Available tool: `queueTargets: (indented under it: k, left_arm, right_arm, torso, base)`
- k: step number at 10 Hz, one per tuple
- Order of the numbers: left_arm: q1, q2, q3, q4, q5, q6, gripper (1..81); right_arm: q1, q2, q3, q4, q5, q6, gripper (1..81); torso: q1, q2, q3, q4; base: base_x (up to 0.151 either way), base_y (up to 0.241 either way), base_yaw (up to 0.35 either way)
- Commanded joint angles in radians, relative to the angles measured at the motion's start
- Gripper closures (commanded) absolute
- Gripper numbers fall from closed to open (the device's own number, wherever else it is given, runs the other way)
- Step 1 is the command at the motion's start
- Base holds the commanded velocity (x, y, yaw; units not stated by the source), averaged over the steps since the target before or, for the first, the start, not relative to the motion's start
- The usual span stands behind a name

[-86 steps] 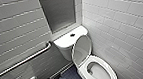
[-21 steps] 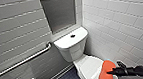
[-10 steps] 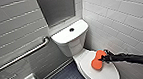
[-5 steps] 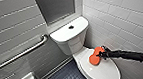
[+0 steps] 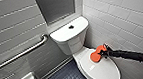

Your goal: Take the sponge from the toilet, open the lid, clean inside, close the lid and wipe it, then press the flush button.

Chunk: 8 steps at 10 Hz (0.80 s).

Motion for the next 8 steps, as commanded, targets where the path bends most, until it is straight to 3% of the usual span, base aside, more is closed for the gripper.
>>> queueTargets:
  k: [1, 6, 8]
  left_arm:
    - [0.043, -0.012, 0.017, -0.005, 0.089, 0.008, 1.0]
    - [0.054, -0.012, 0.023, -0.005, 0.087, 0.006, 1.0]
    - [0.054, -0.009, 0.025, -0.004, 0.087, 0.008, 1.0]
  right_arm:
    - [0.103, 0.044, -0.075, 0.028, 0.024, 0.027, 81.1]
    - [-0.043, 0.02, -0.061, 0.028, 0.171, 0.234, 81.1]
    - [-0.09, -0.062, 0.031, 0.027, 0.197, 0.254, 81.1]
  torso:
    - [0.0, 0.0, 0.0, 0.0]
    - [0.0, 0.0, 0.0, 0.0]
    - [0.0, 0.0, 0.0, 0.0]
  base:
    - [0.0, 0.0, 0.0]
    - [0.0, 0.0, 0.0]
    - [0.0, 0.0, 0.0]
